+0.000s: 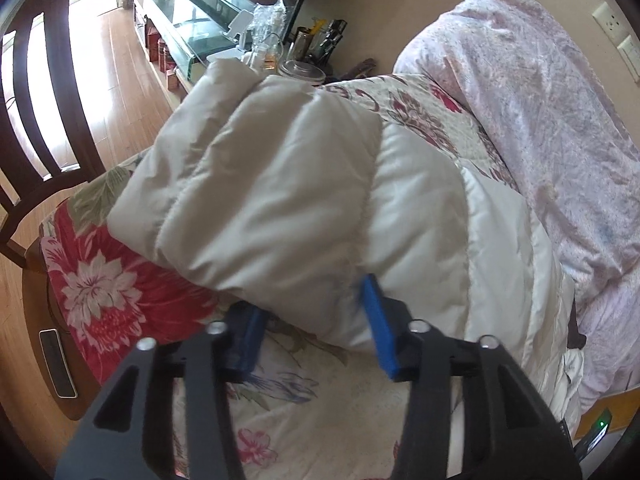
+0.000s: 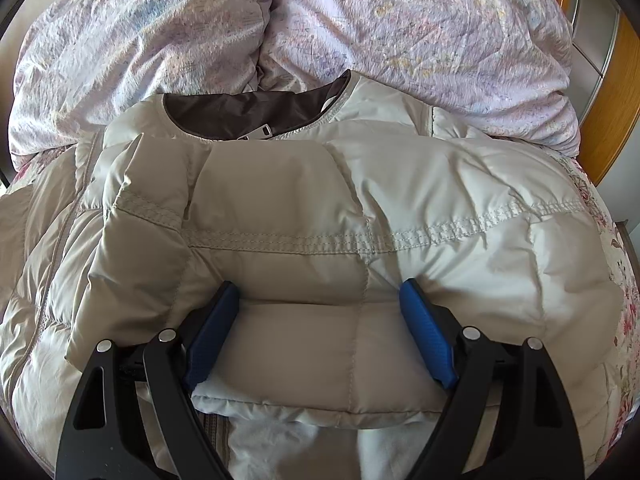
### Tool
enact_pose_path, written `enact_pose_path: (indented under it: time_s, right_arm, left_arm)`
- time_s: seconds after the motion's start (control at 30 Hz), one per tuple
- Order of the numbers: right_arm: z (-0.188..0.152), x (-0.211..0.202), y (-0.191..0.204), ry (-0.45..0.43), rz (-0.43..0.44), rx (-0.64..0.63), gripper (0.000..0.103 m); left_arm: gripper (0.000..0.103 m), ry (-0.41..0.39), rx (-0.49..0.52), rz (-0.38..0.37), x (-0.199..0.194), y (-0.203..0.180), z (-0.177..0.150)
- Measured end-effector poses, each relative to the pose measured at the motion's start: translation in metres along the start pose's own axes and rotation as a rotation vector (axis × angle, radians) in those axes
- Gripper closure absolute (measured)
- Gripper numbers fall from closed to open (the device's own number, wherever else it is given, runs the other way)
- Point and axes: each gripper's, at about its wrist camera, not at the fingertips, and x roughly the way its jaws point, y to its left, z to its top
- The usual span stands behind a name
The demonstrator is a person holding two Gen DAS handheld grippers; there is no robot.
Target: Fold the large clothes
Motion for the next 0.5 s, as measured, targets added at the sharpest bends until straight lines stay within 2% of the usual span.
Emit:
enact_pose_path:
  time_s: [0.07,0.27,0.37,0.5]
  right_arm:
    - [0.0,0.0,0.0,-0.001,0.0,0.0,0.019]
    - [0.0,0.0,0.0,-0.001,0.0,0.0,0.019]
    - [-0.001,0.0,0.0,0.0,-0.001,0.001,0.019]
    - [-0.001,-0.001,0.001,0.0,-0.001,0.001,0.018]
  left_arm:
    - [0.077,0.0,-0.007,0.003,0.001,0.003,0.002]
    - [0.095,-0.036,0.038,0.028,-0.007,-0.005,0.003]
    - [0.097,-0.075,0.087,0.049,-0.016,-0.018,0.003]
    - [0.099,-0.135,0.144,0.035,-0.037,-0.041,0.009]
